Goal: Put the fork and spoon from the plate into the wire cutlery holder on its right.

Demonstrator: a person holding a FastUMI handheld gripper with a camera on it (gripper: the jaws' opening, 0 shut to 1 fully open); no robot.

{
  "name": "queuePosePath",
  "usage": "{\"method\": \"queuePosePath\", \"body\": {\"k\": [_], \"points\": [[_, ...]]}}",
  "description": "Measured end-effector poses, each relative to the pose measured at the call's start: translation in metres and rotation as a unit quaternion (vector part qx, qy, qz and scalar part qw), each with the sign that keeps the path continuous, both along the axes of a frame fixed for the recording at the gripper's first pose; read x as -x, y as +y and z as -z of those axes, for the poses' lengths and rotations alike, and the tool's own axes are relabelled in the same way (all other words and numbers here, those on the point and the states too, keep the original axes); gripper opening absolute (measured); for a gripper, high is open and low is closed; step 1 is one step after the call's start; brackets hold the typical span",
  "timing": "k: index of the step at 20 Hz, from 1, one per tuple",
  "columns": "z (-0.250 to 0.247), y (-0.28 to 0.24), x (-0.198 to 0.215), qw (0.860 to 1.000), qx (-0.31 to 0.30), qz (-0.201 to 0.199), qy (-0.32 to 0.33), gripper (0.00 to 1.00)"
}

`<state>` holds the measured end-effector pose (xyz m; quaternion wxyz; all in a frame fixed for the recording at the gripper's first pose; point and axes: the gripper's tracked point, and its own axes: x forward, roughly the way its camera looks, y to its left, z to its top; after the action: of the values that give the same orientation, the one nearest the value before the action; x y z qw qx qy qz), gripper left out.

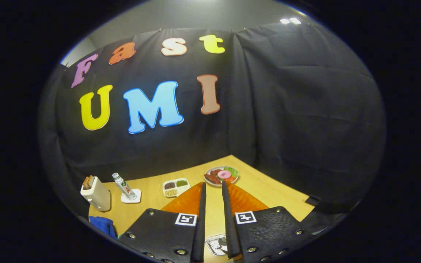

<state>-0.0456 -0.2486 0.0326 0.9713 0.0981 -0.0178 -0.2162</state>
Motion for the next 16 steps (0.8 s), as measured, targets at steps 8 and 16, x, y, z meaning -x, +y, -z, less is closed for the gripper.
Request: {"method": "queuePosePath", "body": {"k": [8,16], "points": [[-0.052,0.01,0.004,0.995,0.068,0.014,-0.076,0.24],[-0.046,-0.001,-0.004,0.995,0.075,0.02,-0.066,0.24]]}}
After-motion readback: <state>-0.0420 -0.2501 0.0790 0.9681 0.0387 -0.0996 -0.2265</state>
